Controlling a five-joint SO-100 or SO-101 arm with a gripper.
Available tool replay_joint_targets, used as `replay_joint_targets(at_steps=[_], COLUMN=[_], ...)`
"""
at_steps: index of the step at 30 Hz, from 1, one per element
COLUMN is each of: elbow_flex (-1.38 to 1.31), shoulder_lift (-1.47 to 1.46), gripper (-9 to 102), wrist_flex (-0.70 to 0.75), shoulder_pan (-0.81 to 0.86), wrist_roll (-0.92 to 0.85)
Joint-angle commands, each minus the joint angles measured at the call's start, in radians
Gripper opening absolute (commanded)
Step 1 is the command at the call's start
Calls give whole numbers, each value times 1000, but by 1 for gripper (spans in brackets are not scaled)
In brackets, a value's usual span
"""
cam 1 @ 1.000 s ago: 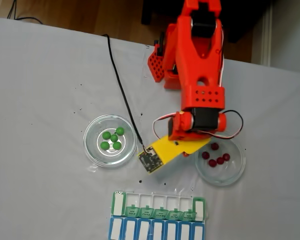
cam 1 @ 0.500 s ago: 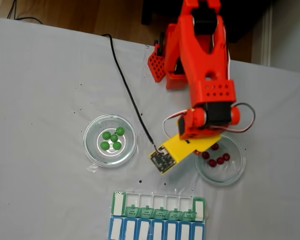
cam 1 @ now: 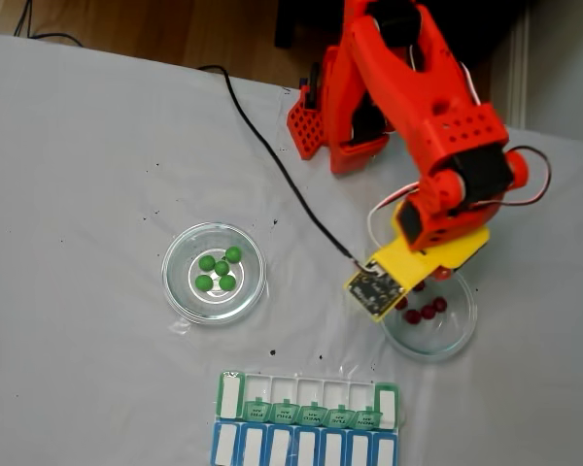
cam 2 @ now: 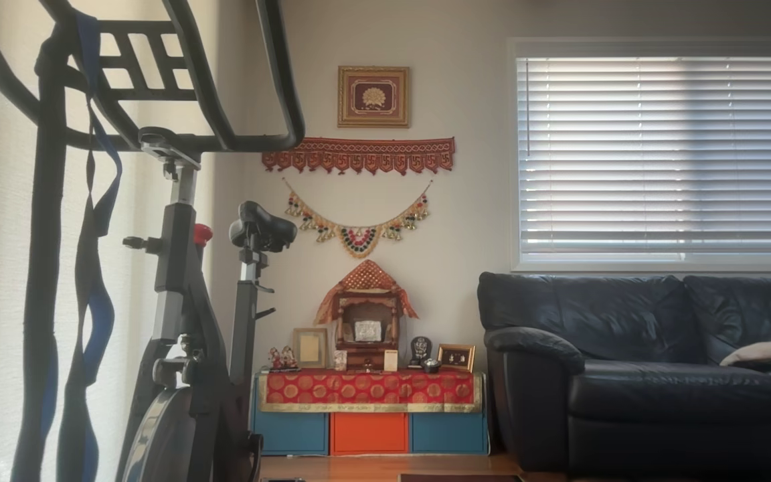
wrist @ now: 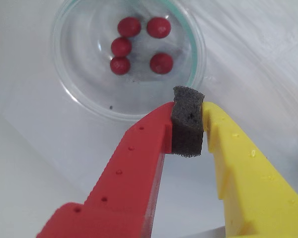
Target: Sort medicines into box.
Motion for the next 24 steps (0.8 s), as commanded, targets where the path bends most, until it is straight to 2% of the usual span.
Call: replay_joint_targets(at_steps=[1,6,16,19,20,24], elbow_flex=[-48,-63,-11,-32,-32,-9], shoulder_lift=[38,-17,-87,-133,-138,-130], gripper=[1,3,5,12,7,5], wrist_flex=[-34,-40,-160,-173,-183,-225], shoulder_pan=[-58,-112,-144,-138,-133,-115], wrist_roll=[12,23,38,40,34,23])
